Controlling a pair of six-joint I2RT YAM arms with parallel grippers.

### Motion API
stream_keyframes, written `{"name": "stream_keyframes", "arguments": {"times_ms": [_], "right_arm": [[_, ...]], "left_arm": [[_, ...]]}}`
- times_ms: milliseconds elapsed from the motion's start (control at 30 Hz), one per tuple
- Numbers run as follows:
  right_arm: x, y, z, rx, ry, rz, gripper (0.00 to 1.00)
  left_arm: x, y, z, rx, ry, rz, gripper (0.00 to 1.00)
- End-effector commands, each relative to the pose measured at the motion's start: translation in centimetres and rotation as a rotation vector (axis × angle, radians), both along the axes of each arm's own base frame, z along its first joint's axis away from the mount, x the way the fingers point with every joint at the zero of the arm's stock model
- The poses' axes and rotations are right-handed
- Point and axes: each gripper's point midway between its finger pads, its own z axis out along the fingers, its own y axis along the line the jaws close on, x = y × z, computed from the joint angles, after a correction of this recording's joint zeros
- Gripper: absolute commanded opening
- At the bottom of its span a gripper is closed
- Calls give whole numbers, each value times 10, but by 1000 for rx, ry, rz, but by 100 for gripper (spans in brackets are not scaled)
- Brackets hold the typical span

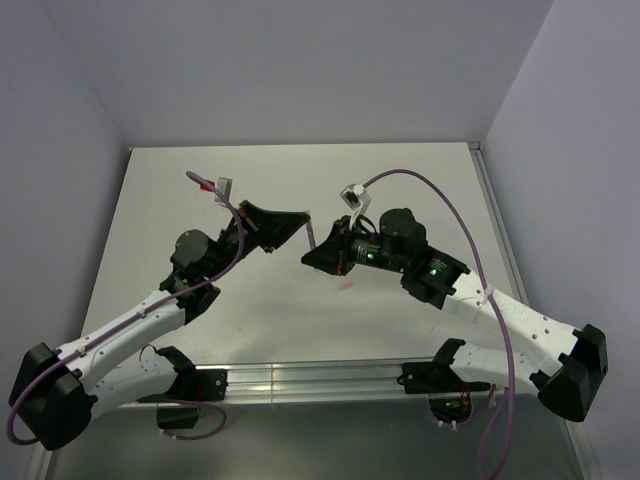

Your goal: Insert the pens into the pen caps

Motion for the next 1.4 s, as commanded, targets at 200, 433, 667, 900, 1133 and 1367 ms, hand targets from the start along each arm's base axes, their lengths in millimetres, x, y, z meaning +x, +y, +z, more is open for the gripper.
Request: {"name": "stream_keyframes", "arguments": {"times_ms": [200,433,667,900,1133,1367], "right_arm": [[43,-17,64,125,-142,-112,0],[63,-42,86,119,-187,-179,0],[68,-50,94,131,-198,-189,0],[74,-53,101,142,-202,-200,0],[69,-52,104,146,-196,-167,0],[52,-53,84,117,-151,-121,0]], "left_arm": [[-38,-50,-14,94,-47,-155,0],[-59,-62,-28,127,-42,-178,0],[-74,-74,-40,192,-65,-217,0],[-88,-76,-51,210,-65,-239,0],[-82,-70,-49,213,-57,-170,0],[-50,-42,-7,163,-73,61,11]]}}
